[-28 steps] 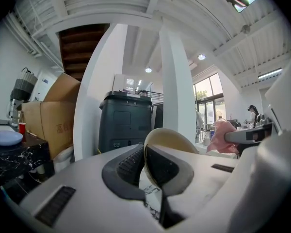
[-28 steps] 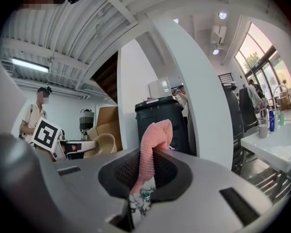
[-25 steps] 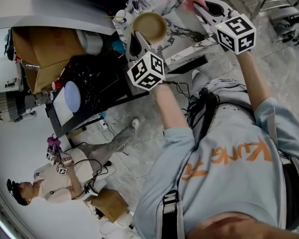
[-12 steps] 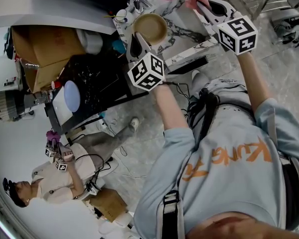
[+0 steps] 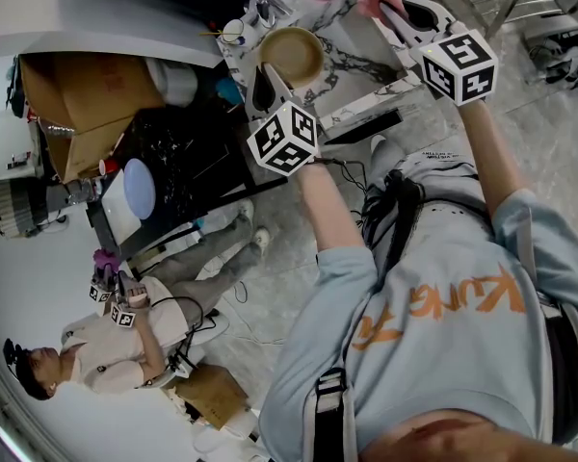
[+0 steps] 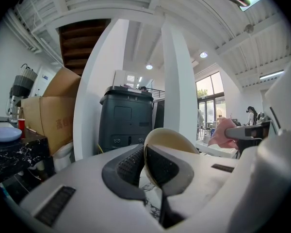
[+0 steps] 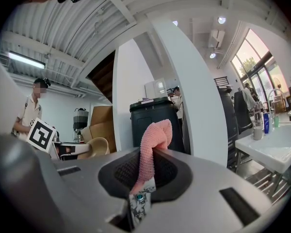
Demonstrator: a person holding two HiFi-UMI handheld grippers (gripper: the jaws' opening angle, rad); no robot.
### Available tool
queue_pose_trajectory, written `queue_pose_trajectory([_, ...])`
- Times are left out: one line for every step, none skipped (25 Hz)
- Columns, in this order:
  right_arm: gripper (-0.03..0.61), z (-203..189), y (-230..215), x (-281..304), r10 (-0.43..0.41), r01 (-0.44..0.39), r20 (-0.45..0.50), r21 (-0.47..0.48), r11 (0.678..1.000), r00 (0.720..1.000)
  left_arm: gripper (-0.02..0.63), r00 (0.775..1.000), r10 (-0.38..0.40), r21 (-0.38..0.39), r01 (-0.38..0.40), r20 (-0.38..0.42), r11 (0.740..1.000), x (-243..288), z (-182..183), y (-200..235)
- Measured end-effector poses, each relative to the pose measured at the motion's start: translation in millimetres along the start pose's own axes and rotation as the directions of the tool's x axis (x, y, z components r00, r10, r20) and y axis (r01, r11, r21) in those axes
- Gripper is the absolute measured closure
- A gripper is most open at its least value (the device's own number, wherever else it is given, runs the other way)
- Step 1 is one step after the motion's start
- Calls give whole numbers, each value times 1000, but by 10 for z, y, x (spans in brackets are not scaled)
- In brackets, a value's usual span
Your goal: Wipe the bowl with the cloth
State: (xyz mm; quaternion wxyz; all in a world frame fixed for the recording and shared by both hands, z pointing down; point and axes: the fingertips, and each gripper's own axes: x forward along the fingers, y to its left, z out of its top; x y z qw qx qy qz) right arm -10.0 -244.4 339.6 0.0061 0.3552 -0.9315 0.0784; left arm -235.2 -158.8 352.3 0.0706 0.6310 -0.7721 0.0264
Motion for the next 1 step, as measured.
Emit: queue_pose_trajectory([529,-6,-4,4,-1,1,0,0,1000,1000,580,1000,-1,0,1,-1,1000,7,-9,-1])
